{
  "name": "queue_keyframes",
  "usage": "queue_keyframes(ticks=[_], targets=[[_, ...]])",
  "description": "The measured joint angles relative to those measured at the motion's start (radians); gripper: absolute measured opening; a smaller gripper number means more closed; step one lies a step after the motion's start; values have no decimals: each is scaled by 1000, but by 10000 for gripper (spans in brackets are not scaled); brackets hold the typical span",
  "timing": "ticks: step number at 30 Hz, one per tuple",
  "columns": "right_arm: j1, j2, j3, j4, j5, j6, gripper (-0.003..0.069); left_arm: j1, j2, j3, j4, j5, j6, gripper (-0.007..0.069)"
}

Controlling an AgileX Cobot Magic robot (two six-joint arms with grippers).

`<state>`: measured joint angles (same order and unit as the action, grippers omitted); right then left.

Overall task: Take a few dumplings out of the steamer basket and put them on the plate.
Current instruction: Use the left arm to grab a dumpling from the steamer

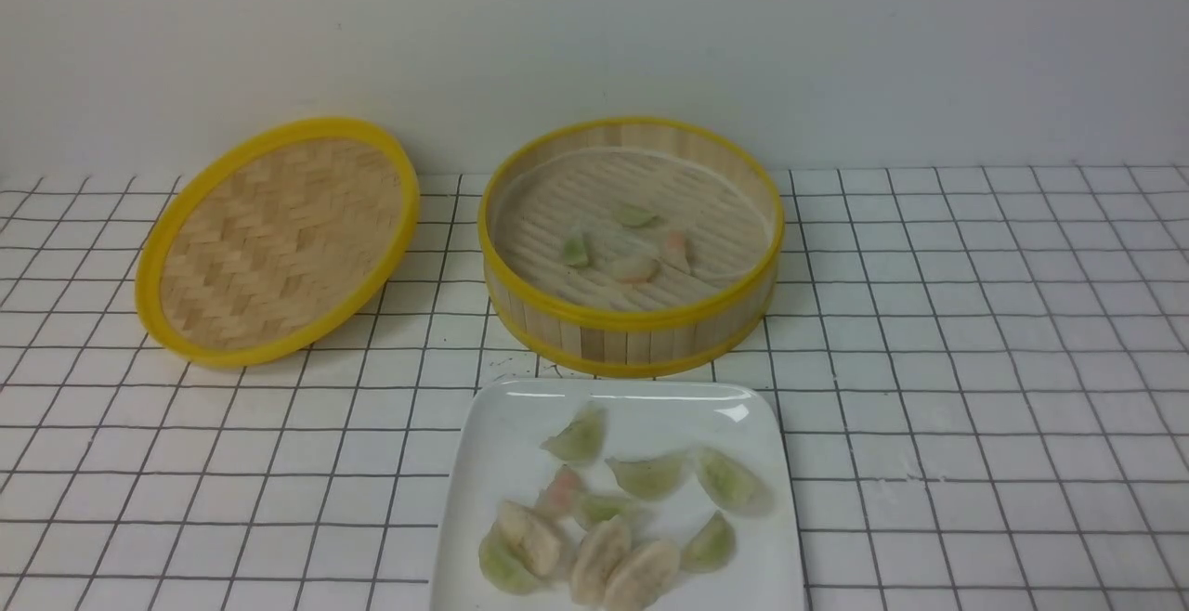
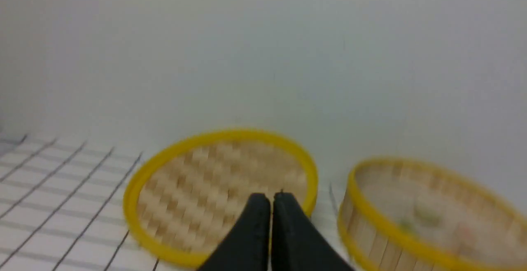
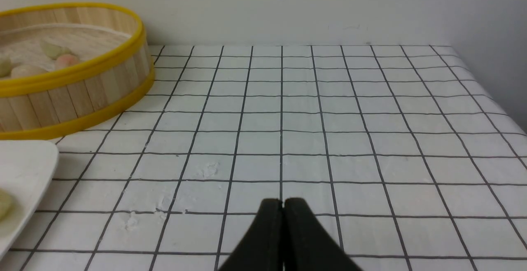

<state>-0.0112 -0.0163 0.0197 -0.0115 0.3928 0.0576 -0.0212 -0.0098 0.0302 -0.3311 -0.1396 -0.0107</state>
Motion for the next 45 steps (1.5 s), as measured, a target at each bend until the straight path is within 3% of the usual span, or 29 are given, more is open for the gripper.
queue_keyframes(ticks=[4,9,13,15,16,17,18,19,20,24,29,35,40,45], targets=[[0,0,0,0,0,0,-10,0,0,-3,-88,-158,-111,-6],[0,0,0,0,0,0,-10,0,23,-138,-107,-106,-196,-6],[0,0,0,0,0,0,-10,0,209,-406,-29,111,-150,-6],[0,0,0,11,-4,0,-10,0,400,-639,22,378,-95,-6],[0,0,1,11,-6,2,-10,0,416,-658,25,403,-87,-6],[0,0,3,48,-16,12,-10,0,497,-747,30,527,-70,-6],[0,0,8,153,-50,58,-10,0,646,-891,28,753,-45,-6],[0,0,9,235,-78,96,-10,0,727,-956,22,867,-28,-6],[0,0,9,252,-83,104,-10,0,760,-979,20,908,-21,-6],[0,0,9,557,-226,202,-10,0,1079,-1109,-9,1205,52,-6],[0,0,9,703,-296,211,-10,-55,1369,-1166,-17,1275,106,-6],[0,0,9,735,-327,211,-10,-174,1574,-1330,0,1248,120,-6],[14,56,-142,708,-91,120,-10,-238,1789,-1607,36,1269,127,-6],[20,323,-504,591,270,-30,-10,-277,1995,-1872,84,1291,128,4]])
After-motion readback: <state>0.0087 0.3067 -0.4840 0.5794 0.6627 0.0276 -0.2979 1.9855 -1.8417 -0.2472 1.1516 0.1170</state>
